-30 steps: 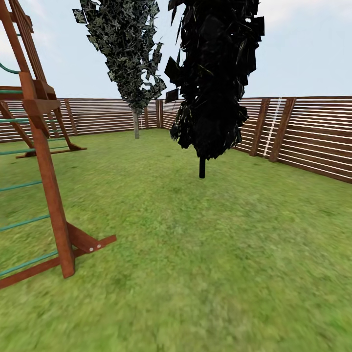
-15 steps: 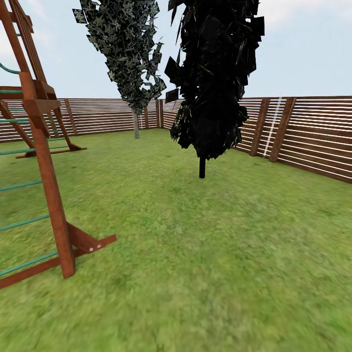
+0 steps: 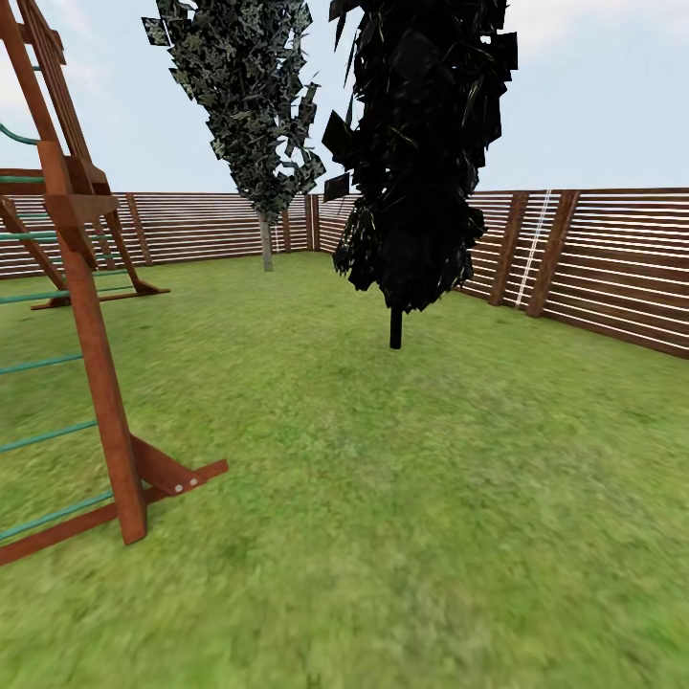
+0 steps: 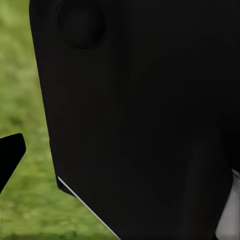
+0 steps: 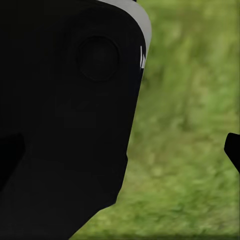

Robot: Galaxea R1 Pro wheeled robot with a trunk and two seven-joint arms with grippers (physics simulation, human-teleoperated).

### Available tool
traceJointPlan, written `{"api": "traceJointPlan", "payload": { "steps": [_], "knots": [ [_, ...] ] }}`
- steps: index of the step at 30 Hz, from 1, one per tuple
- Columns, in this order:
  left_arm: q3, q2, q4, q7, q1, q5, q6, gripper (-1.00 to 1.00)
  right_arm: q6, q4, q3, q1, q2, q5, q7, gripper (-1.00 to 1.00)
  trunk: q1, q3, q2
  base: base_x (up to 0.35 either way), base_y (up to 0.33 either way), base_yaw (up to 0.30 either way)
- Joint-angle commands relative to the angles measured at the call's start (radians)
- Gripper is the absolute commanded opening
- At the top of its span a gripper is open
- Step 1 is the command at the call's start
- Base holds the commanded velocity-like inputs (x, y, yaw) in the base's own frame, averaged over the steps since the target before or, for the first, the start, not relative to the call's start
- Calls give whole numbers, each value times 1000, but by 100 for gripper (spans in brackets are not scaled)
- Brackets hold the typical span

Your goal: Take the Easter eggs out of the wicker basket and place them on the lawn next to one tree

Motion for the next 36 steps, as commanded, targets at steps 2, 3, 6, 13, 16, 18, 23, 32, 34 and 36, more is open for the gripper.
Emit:
{"api": "traceJointPlan", "payload": {
  "steps": [2,3,6,13,16,18,23,32,34,36],
  "knots": [
    [-1,0,-2,-3,1,-1,0,100,-1,2,5,-1,0,1,0,100,0,-1,0,0,0,0],
    [-1,0,-2,-3,1,-1,0,100,-1,2,5,-1,0,1,0,100,0,-1,0,0,0,0],
    [-1,0,-2,-3,1,-1,0,100,-1,2,5,-1,0,1,0,100,0,-1,0,0,0,0],
    [-1,0,-2,-3,1,-1,0,100,-1,2,5,-1,0,1,0,100,0,-1,0,0,0,0],
    [-1,0,-2,-3,1,-1,0,100,-1,2,5,-1,0,1,0,100,0,-1,0,0,0,0],
    [-1,0,-2,-3,1,-1,0,100,-1,3,5,-1,0,1,0,100,0,-1,0,0,0,0],
    [-1,1,-2,-3,1,-1,0,100,-1,2,5,-1,0,1,0,100,0,-1,0,0,0,0],
    [-1,1,-2,-4,1,-1,0,100,-1,2,5,-1,0,1,0,100,0,-1,0,0,0,0],
    [-1,1,-2,-3,1,-1,0,100,-1,2,5,-1,0,1,0,100,0,-1,0,0,0,0],
    [-1,1,-2,-3,1,-1,0,100,-1,2,5,-1,0,0,0,100,0,-1,0,0,0,0]
  ]
}}
